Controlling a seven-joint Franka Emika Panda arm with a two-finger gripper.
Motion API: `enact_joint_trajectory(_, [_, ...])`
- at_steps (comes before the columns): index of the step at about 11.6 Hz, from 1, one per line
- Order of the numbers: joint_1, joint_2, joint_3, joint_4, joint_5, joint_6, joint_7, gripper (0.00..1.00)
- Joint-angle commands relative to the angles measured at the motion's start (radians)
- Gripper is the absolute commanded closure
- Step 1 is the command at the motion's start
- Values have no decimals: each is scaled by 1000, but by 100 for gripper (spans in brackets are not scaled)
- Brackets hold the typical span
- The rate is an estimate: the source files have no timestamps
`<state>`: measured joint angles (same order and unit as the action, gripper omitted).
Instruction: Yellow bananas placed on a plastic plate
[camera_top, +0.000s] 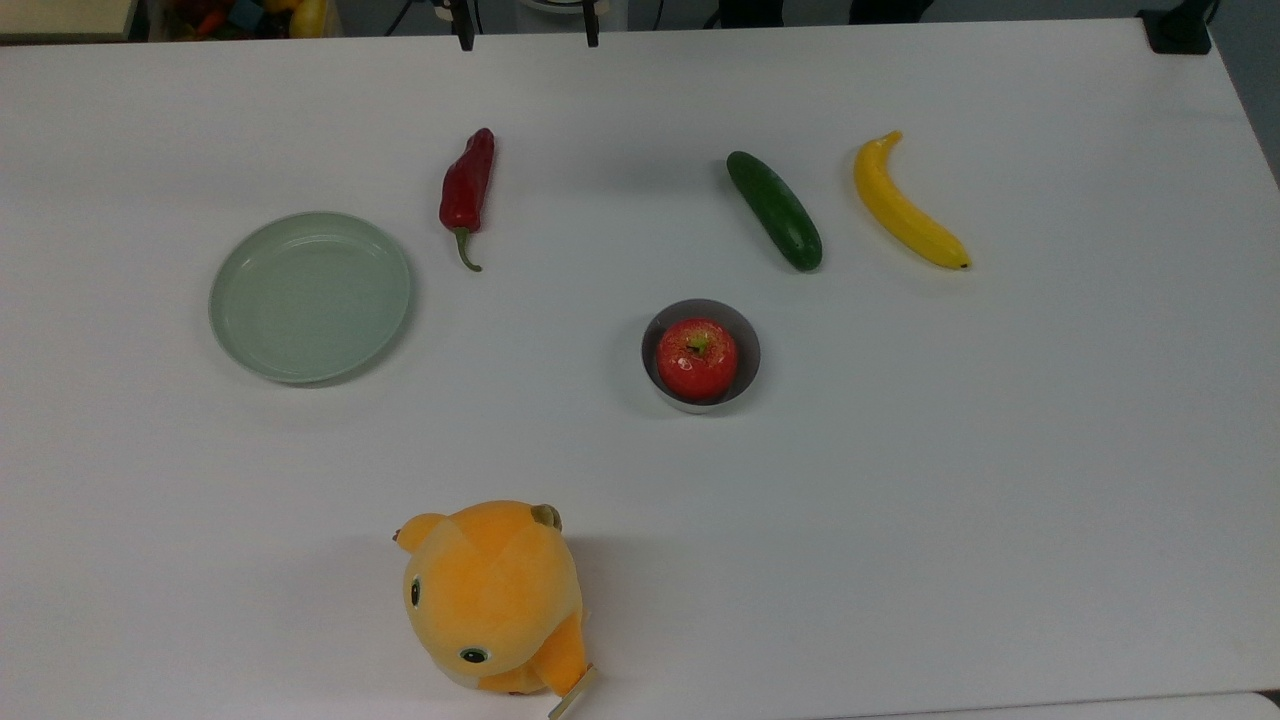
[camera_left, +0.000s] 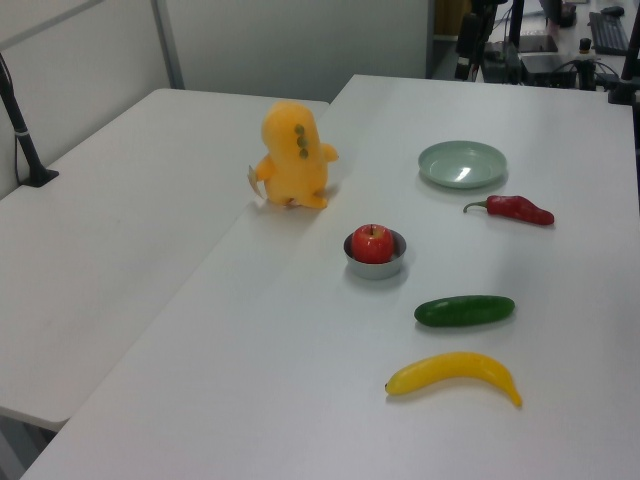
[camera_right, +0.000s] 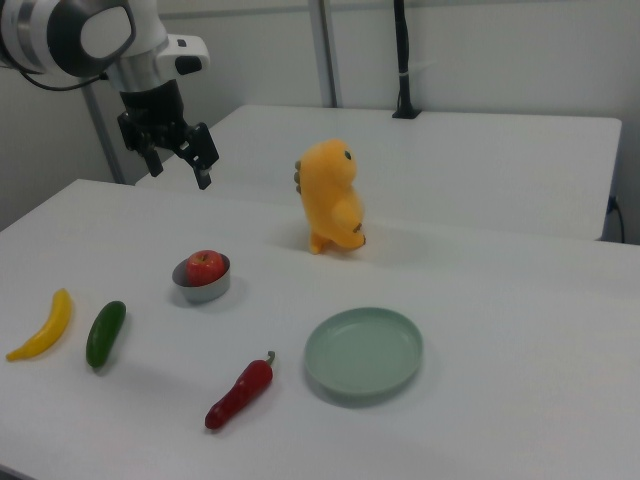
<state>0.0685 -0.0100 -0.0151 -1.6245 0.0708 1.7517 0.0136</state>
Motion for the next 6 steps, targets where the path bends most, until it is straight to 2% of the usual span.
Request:
enact_joint_trajectory(1, [48, -18, 1, -38, 21, -88, -18, 0])
enact_joint_trajectory(4, [94, -1, 3, -72, 21, -159, -21, 0])
enact_joint_trajectory(5, [123, 10, 20, -101, 21, -153, -23, 0])
enact_joint_trajectory(6, [125, 33, 62, -121, 21, -144, -24, 0])
